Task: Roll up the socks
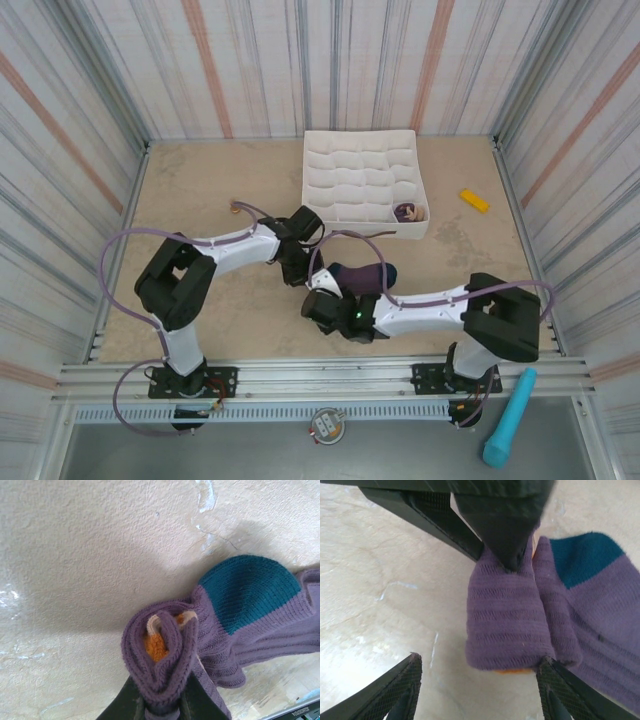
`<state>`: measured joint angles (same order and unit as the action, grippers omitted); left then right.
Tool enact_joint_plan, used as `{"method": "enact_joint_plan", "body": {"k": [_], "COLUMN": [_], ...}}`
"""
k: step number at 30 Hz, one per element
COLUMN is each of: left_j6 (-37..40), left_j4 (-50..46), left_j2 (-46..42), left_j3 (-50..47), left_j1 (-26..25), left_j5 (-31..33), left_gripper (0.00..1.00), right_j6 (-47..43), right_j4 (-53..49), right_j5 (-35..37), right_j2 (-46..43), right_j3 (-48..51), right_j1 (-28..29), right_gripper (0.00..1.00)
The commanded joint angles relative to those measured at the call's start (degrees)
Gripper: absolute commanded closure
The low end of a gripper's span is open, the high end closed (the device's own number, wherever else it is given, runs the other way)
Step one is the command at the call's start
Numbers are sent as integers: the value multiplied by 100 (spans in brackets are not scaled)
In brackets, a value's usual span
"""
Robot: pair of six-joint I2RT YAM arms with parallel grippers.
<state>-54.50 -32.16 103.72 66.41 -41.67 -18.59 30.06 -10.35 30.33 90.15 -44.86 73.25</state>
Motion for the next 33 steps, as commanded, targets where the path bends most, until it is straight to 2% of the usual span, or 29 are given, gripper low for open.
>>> {"method": "enact_joint_plan", "body": {"k": [1, 6, 8, 11, 14, 15, 16, 19, 20, 26, 33], "left_j6": [-91, -84, -87, -78, -49, -52, -61, -190, -224, -267, -105], "left_j4": [-178, -181, -171, -142, -102, -72, -28, 254, 414, 1144, 2485], "left_j2": [32, -19, -22, -15, -18, -33, -81, -405, -516, -1186, -1912], "left_j3": [-23, -89, -111, -129, -133, -139, -183, -398, -486, -864, -1768], "left_j1": [9, 28, 36, 36, 43, 55, 62, 76, 88, 194, 265], "left_j5": [-173, -189, -206, -230, -259, -259, -223, 18, 38, 173, 224], "left_gripper": [100, 100, 100, 100, 98, 88, 79, 47, 42, 25, 20], "right_j6": [-261, -179, -122, -64, 13, 84, 165, 461, 525, 1118, 1760], "right_j4": [-12, -79, -103, -123, -151, -184, -187, 18, 182, 1384, 2596], "right_j5": [786, 1004, 1006, 913, 692, 599, 471, -145, -427, -2013, -3861], "right_j2": [304, 552, 613, 694, 716, 711, 682, 471, 378, -233, -644], "right_j3": [-235, -363, -374, -374, -357, -333, -273, 84, 255, 1411, 2366], "right_j1": [62, 51, 16, -34, -98, -124, -172, -357, -449, -1136, -2285], "right_gripper": [39, 44, 49, 67, 90, 97, 100, 100, 100, 100, 100]}}
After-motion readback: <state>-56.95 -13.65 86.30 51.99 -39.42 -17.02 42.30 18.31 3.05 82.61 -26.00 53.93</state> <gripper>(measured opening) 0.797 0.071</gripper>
